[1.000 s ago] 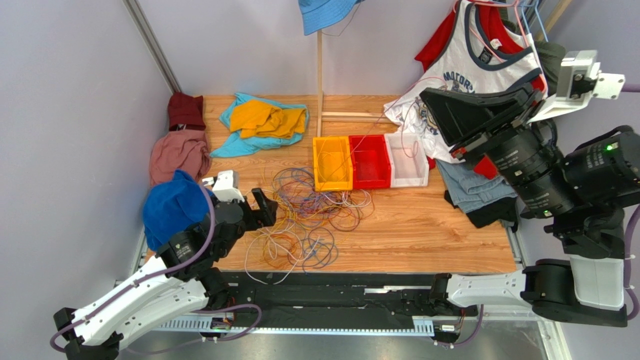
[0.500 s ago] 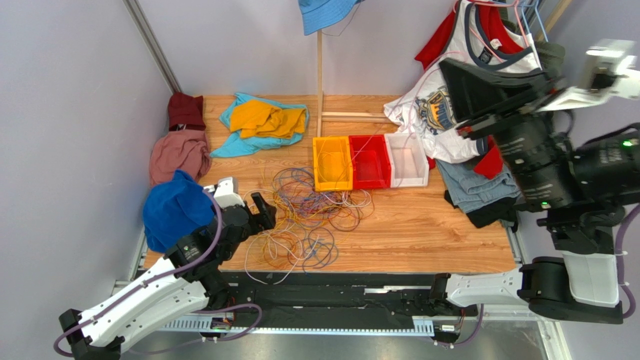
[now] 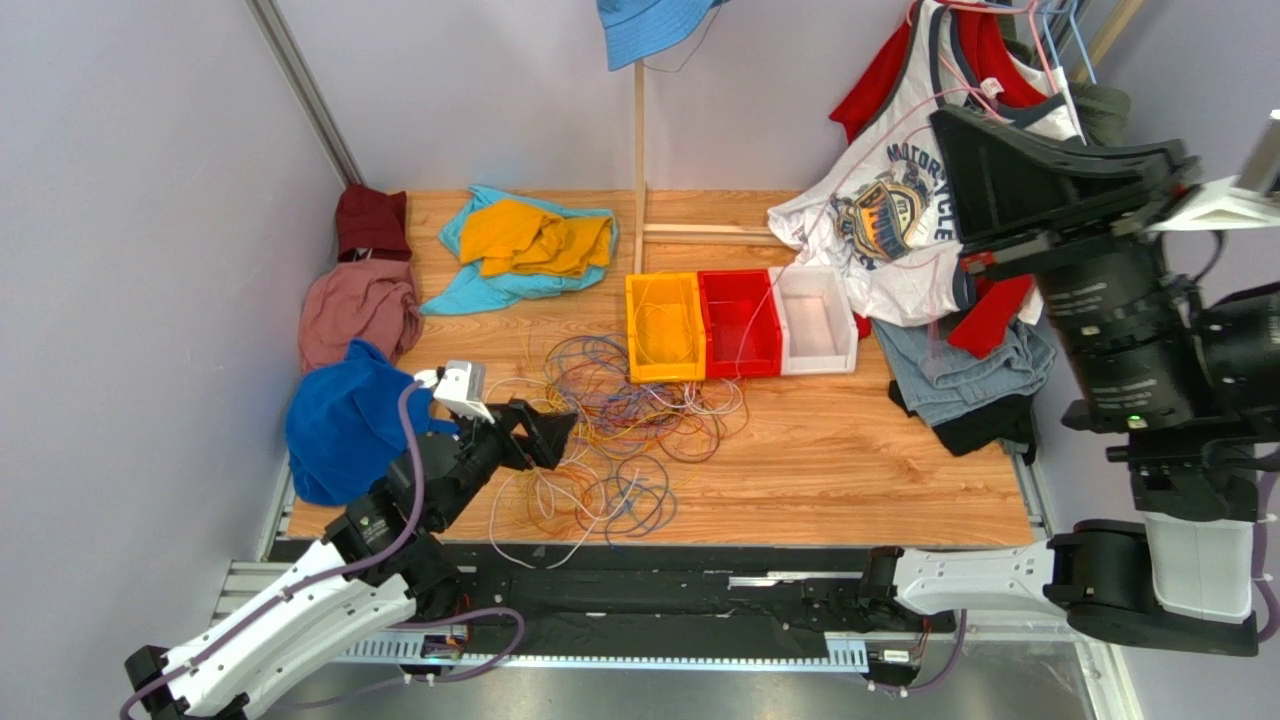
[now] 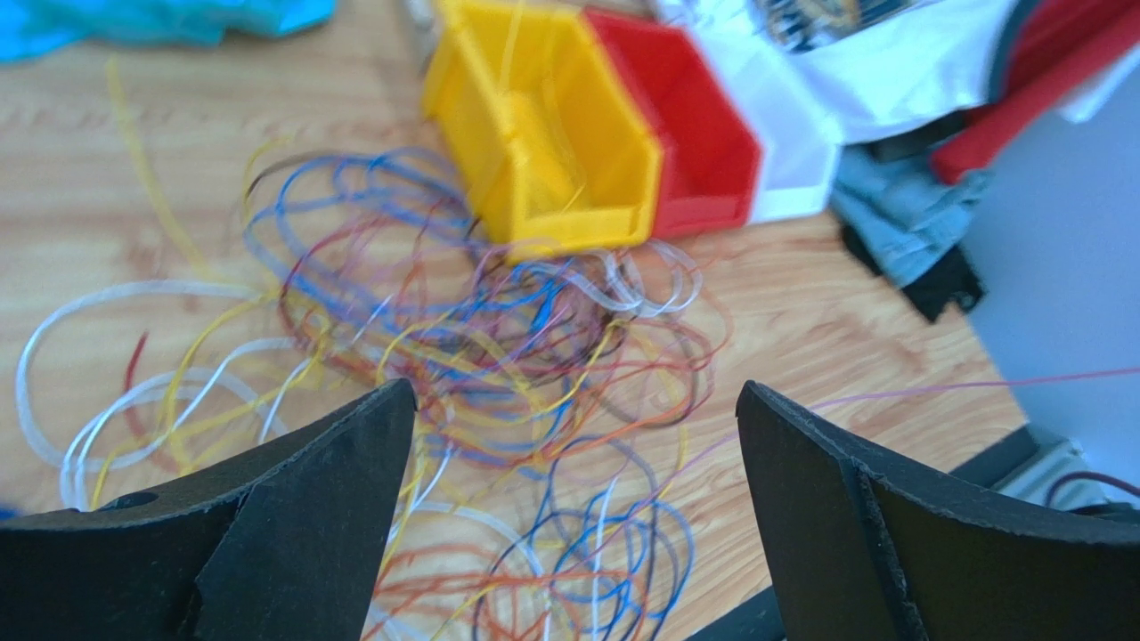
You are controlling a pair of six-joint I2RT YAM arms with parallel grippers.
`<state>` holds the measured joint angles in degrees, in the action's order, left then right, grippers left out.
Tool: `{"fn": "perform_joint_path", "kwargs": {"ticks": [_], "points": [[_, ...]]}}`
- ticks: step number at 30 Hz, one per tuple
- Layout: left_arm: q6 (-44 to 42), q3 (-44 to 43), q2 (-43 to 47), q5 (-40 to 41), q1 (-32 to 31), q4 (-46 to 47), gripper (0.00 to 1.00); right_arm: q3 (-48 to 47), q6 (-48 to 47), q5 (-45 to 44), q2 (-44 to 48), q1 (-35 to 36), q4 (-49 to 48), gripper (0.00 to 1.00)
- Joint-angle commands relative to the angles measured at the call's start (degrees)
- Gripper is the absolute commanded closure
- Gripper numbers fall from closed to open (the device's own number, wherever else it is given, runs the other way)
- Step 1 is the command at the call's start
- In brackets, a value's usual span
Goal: Untangle the cables
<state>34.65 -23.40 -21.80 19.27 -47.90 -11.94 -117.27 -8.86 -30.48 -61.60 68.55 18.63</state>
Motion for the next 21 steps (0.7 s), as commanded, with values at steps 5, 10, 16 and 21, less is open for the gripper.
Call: {"fn": "perform_joint_path", "kwargs": {"ticks": [5,10,16,21], "points": [[-11.5,11.9,8.7,-17.8,-0.1,29.3,0.07,2.1,-0.5,-0.2,0.4,0.1,2.4,1.0],[-16.5,12.8,5.7,-17.3,-3.5,33.0,0.06,3.7,-0.7,-0.3,0.8,0.0,2.4,1.0],[-26.2,8.9,-8.5,-8.7,-13.6,33.8,0.04,5.9,-1.1,-0.7,1.3,0.0,2.4,1.0],[-28.9,5.8,-19.8,-1.1,-14.0,36.9,0.02,8.6,-0.9,-0.8,1.9,0.0,2.2,1.0]]}}
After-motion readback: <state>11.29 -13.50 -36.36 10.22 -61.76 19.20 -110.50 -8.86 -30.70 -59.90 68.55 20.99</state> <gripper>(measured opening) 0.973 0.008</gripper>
